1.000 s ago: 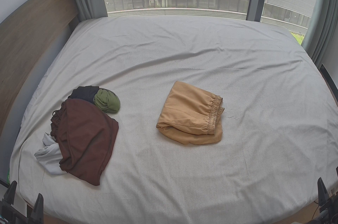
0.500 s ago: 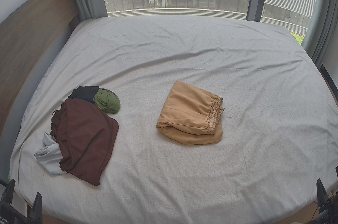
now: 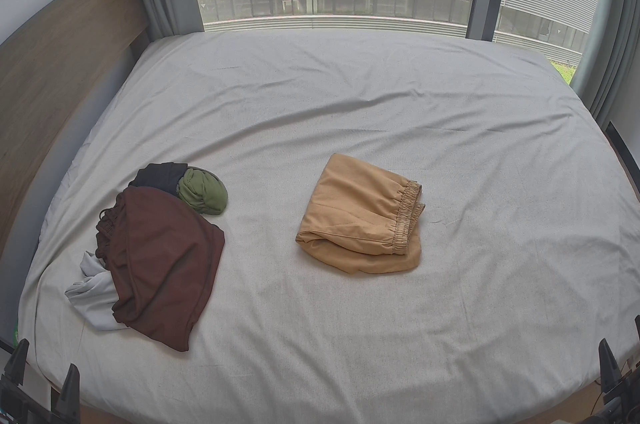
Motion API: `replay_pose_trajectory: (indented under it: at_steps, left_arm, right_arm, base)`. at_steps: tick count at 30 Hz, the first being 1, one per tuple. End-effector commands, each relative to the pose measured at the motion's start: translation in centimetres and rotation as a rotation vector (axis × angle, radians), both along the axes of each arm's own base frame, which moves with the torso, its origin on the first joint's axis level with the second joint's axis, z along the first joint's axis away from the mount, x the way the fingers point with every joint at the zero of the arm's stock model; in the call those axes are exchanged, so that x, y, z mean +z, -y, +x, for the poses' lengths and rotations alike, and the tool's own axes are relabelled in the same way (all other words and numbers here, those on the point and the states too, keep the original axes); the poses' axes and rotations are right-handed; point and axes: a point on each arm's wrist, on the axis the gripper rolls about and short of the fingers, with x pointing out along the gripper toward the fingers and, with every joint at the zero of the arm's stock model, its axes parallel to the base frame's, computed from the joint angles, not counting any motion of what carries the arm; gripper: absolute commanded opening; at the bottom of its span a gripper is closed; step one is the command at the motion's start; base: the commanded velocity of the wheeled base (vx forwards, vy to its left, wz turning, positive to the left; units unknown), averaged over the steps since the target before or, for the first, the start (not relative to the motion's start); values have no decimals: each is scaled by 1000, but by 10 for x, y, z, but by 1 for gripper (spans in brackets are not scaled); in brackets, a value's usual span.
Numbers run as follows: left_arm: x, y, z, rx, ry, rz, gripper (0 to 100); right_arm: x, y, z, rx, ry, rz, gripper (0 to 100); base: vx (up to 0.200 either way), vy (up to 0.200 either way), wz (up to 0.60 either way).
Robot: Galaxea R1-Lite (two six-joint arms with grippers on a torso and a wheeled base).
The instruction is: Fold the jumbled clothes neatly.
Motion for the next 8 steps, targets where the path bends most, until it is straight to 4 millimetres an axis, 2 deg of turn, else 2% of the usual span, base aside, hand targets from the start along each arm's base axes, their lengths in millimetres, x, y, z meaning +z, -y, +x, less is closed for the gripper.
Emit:
replay_pose_trajectory:
  at_steps: [1,8]
  left_arm:
    - [-5,0,0,0,-2,0,100]
    - [-5,0,0,-1,-2,-2,100]
  right_arm:
    - [-5,0,0,-1,-5,0,100]
    - [-5,0,0,-1,-8,-5,100]
  base:
    - [0,0,0]
    - [0,0,0]
